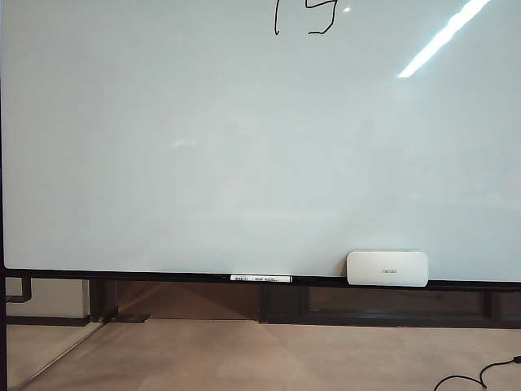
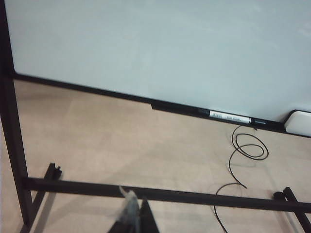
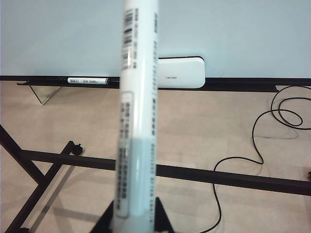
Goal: Reach to the right to find the marker pen, pick it up, and write the number 19 on the whiteboard.
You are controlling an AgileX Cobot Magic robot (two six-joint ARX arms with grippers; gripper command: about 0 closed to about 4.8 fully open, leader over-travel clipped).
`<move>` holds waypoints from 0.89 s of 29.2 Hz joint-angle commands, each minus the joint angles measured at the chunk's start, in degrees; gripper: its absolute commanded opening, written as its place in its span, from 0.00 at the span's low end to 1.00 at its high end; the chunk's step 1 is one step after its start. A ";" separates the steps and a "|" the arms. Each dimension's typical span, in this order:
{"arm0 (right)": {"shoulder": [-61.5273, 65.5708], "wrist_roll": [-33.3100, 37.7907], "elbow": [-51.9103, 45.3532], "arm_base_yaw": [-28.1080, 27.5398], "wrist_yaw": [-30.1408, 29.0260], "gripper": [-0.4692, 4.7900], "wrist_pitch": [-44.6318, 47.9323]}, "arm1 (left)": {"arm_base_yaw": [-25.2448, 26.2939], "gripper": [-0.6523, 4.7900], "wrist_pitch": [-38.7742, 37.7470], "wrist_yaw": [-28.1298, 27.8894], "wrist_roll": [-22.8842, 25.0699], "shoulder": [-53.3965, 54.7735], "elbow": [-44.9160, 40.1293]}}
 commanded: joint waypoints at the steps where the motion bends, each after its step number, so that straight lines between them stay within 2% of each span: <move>1: -0.02 0.31 0.24 0.09 0.07 0.09 0.76 | -0.02 0.12 -0.44 0.39 -0.42 -0.02 0.13; 26: -0.02 0.33 0.26 0.09 0.20 0.09 0.76 | -0.13 0.12 -0.44 0.37 -0.44 -0.02 0.13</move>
